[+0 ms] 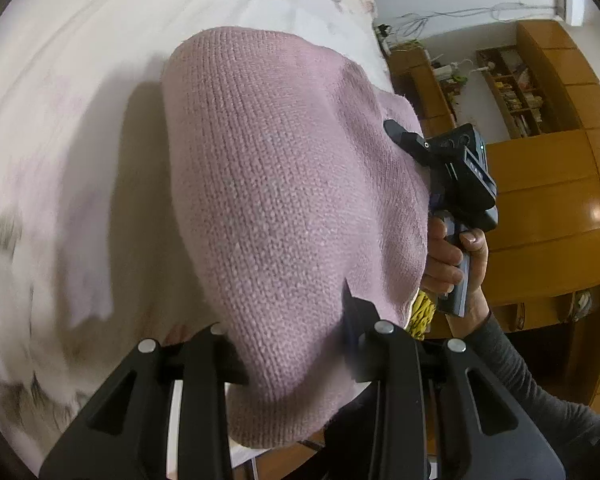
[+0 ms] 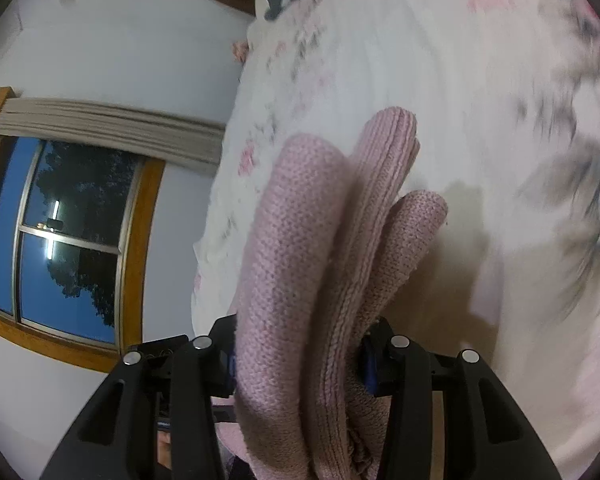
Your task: Fold small clothes
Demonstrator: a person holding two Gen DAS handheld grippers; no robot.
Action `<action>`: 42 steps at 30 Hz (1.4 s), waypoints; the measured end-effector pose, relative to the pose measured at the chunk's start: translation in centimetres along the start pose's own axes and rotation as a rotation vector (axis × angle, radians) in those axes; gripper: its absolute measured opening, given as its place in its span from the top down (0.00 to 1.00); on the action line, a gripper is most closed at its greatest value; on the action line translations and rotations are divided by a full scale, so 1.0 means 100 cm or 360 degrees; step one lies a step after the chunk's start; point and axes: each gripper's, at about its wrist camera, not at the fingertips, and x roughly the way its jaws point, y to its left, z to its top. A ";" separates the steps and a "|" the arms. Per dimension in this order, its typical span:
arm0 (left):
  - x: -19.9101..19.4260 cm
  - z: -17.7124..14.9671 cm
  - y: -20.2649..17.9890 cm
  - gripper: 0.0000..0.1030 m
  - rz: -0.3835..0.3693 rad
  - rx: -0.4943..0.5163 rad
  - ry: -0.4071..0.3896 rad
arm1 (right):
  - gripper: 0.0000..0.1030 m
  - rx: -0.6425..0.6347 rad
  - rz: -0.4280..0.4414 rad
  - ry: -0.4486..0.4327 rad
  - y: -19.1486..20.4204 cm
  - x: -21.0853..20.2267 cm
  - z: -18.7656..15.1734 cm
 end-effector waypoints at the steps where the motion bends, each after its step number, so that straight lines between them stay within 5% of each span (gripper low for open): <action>1: 0.002 -0.007 0.011 0.70 -0.0001 -0.0031 0.0008 | 0.56 0.0010 -0.0009 0.0019 -0.003 0.006 -0.005; 8: 0.024 -0.023 0.044 0.68 0.0004 -0.0081 0.0045 | 0.56 0.0113 -0.0076 0.0074 -0.045 0.025 -0.021; 12: 0.025 -0.023 0.044 0.51 0.0085 -0.0070 0.0017 | 0.42 0.0128 -0.0178 0.0076 -0.054 0.024 -0.019; 17: -0.038 -0.040 0.017 0.33 0.0377 0.0060 -0.0297 | 0.39 0.0050 -0.0284 -0.0132 -0.027 -0.014 -0.036; 20: -0.073 -0.057 -0.013 0.33 0.0302 0.0197 -0.0458 | 0.51 -0.0146 -0.0305 -0.0121 0.004 -0.028 -0.071; 24: -0.058 -0.064 -0.031 0.37 -0.0012 0.0253 -0.0356 | 0.82 -0.0414 -0.0392 -0.0194 0.041 -0.039 -0.118; 28: -0.002 -0.065 -0.016 0.45 -0.0058 0.0177 -0.0150 | 0.87 -0.0498 -0.0453 -0.0039 0.047 -0.012 -0.140; 32: 0.032 -0.065 0.014 0.53 0.0056 0.0064 -0.0036 | 1.00 -0.0479 -0.0653 0.0060 0.021 0.008 -0.135; 35: 0.029 -0.066 0.018 0.53 0.0007 0.0000 -0.0037 | 1.00 -0.0324 -0.0585 0.0054 -0.006 -0.002 -0.130; 42: -0.013 -0.047 -0.014 0.41 -0.0167 0.0145 -0.0146 | 0.95 -0.0421 -0.0391 -0.0083 0.042 -0.031 -0.108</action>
